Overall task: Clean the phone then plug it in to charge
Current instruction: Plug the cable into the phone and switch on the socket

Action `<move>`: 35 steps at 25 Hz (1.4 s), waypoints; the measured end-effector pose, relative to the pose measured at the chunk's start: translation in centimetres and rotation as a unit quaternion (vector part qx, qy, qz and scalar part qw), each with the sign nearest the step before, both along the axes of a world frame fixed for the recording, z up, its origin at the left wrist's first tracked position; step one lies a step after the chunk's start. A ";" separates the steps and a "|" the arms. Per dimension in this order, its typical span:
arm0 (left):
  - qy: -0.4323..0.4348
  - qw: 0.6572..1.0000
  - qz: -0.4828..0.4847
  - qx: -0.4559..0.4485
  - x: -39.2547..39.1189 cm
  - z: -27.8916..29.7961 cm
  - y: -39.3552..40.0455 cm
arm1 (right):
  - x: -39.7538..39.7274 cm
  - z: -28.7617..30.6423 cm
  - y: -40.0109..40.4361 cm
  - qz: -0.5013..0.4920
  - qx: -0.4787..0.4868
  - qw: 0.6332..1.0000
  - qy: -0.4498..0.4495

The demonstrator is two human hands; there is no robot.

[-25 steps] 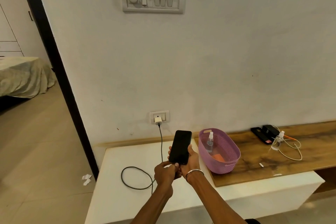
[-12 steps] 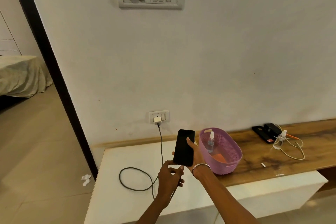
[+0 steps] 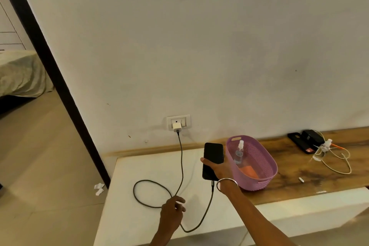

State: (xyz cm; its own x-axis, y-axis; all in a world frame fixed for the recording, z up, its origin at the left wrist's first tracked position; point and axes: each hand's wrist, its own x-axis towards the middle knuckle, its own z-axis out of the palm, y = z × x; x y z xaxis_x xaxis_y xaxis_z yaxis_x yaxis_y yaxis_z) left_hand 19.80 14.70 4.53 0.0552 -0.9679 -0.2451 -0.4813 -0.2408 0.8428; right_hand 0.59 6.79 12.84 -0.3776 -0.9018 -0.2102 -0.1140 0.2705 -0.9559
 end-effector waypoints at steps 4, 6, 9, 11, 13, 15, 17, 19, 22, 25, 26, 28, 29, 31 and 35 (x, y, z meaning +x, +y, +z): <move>-0.100 0.995 -0.004 -0.021 2.6 -3.1 -1.1 | -0.5 -2.1 -1.4 0.011 0.037 0.997 0.070; -0.156 0.987 -0.041 -0.015 3.4 -4.3 -1.8 | -0.7 -3.5 -2.2 0.020 0.053 0.996 0.075; -0.203 0.976 -0.073 0.010 4.0 -5.5 -2.3 | -0.7 -5.6 -3.2 0.043 0.066 0.993 0.090; -0.229 0.969 -0.089 0.018 4.5 -6.7 -2.4 | -0.5 -7.1 -3.5 0.055 0.078 0.991 0.097; -0.252 0.963 -0.095 0.025 5.1 -8.0 -2.5 | -0.3 -8.6 -3.8 0.066 0.097 0.988 0.105; -0.277 0.956 -0.094 0.009 5.6 -9.3 -2.3 | -0.3 -10.0 -4.1 0.078 0.110 0.985 0.109; -0.292 0.952 -0.085 -0.030 6.1 -10.3 -2.3 | -0.3 -11.3 -4.4 0.098 0.117 0.981 0.123; -0.294 0.951 -0.072 -0.055 6.5 -10.9 -2.7 | -0.3 -12.4 -4.8 0.112 0.122 0.976 0.140; -0.288 0.953 -0.050 -0.073 7.1 -11.9 -3.7 | -0.2 -13.8 -5.3 0.116 0.133 0.972 0.158; -0.315 0.942 -0.035 -0.112 7.4 -12.9 -4.1 | -0.3 -14.7 -5.8 0.115 0.142 0.969 0.165; -0.328 0.936 -0.033 -0.122 7.3 -12.8 -4.0 | -0.3 -14.7 -5.7 0.116 0.144 0.968 0.171; -0.346 0.929 -0.026 -0.129 7.2 -13.3 -4.1 | -0.3 -15.2 -5.8 0.119 0.154 0.964 0.182; -0.347 0.929 -0.023 -0.125 7.1 -13.6 -4.2 | -0.3 -15.5 -5.8 0.120 0.158 0.962 0.186; -0.345 0.932 -0.022 -0.111 6.9 -13.8 -4.4 | -0.3 -16.0 -5.7 0.119 0.167 0.959 0.195; -0.369 0.925 -0.043 -0.076 6.5 -13.4 -4.5 | -0.1 -16.4 -5.6 0.135 0.175 0.949 0.225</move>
